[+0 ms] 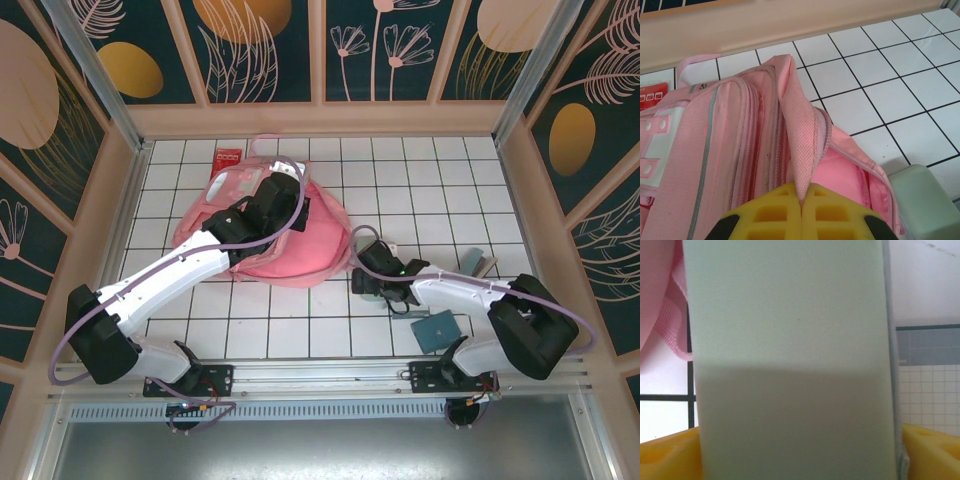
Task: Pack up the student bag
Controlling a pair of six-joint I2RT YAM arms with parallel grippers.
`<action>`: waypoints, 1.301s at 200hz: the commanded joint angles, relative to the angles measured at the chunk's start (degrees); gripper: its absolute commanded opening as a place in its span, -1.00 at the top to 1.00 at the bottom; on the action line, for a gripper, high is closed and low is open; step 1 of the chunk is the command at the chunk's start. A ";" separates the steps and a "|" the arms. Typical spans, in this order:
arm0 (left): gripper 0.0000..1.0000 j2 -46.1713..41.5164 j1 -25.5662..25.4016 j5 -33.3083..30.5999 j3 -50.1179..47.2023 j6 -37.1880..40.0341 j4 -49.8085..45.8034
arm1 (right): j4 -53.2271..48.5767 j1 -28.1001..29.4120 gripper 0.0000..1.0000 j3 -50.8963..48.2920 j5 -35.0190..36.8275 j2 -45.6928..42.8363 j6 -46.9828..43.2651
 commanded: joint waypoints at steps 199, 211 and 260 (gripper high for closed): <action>0.93 -1.64 1.22 -0.99 3.14 -1.86 4.97 | 11.00 7.84 -0.46 25.62 -4.44 12.53 9.77; 0.93 -1.99 1.22 -1.31 3.26 -1.96 5.06 | 12.01 7.64 -0.46 27.31 -4.91 15.39 10.97; 0.93 -2.18 1.36 -1.01 3.90 -2.35 5.23 | 14.05 5.95 -0.46 34.96 -6.77 25.47 14.96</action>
